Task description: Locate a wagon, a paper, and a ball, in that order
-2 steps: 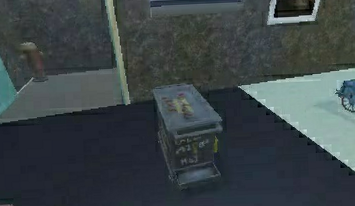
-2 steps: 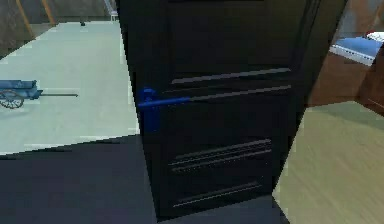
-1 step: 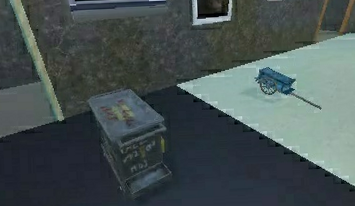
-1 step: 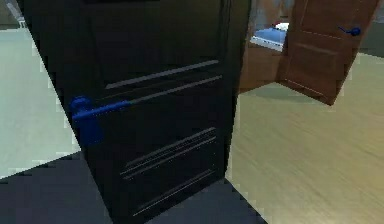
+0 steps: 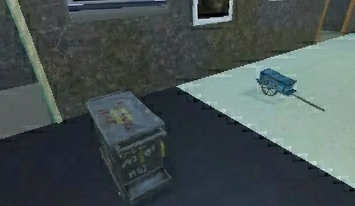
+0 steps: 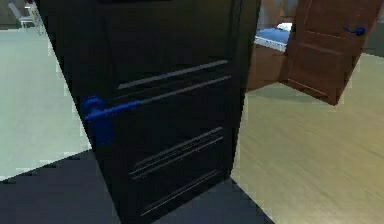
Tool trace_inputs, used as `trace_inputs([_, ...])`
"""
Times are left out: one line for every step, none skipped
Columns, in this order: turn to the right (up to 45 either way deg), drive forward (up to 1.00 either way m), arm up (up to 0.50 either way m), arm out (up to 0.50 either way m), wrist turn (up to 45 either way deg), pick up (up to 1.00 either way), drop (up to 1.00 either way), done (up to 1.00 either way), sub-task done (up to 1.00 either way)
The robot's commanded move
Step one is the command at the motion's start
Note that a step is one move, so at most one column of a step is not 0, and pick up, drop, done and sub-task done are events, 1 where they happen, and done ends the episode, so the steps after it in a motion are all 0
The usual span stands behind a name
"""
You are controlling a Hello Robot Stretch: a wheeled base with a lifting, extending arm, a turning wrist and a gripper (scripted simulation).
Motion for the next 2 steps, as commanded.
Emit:
trace_inputs([12.0,0.0,0.0,0.0,0.0,0.0,0.0,0.0,0.0])
trace_inputs([0.0,0.4,0.0,0.0,0.0,0.0,0.0,0.0,0.0])
